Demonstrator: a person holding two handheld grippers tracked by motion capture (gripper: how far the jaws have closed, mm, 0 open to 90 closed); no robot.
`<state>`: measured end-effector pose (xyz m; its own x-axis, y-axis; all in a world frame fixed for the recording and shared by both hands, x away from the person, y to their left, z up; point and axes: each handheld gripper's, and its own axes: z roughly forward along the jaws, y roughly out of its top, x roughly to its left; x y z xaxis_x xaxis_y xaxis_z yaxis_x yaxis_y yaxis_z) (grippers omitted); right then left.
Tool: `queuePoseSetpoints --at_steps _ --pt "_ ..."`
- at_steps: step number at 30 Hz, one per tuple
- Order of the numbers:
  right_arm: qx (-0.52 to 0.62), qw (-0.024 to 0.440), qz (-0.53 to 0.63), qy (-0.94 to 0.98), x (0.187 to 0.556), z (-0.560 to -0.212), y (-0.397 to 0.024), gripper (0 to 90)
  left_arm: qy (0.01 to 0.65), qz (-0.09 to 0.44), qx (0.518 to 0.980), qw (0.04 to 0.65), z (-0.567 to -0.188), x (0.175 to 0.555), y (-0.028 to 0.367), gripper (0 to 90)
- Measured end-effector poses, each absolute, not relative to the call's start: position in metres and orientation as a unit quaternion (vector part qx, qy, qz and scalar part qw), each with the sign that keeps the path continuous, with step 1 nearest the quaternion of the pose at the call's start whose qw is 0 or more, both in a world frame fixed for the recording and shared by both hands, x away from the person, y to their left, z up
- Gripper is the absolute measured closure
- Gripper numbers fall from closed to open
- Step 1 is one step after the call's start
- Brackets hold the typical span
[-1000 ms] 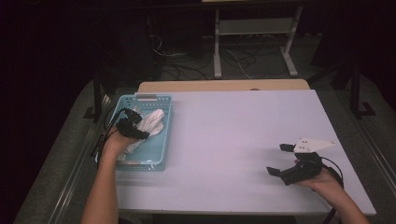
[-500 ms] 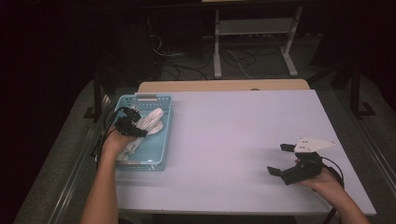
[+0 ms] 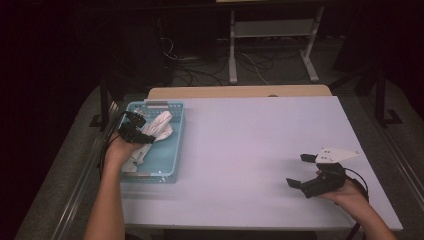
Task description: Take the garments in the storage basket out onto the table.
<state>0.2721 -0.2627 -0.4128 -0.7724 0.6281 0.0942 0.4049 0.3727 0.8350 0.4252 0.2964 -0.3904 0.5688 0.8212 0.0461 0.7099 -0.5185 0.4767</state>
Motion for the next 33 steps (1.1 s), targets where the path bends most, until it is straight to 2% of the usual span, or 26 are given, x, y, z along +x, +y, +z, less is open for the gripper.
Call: queuePoseSetpoints --at_steps 33 --pt "0.321 0.112 0.454 0.824 0.272 -0.415 -0.263 0.0 0.438 0.130 0.844 0.281 -0.342 0.410 0.283 63.5"
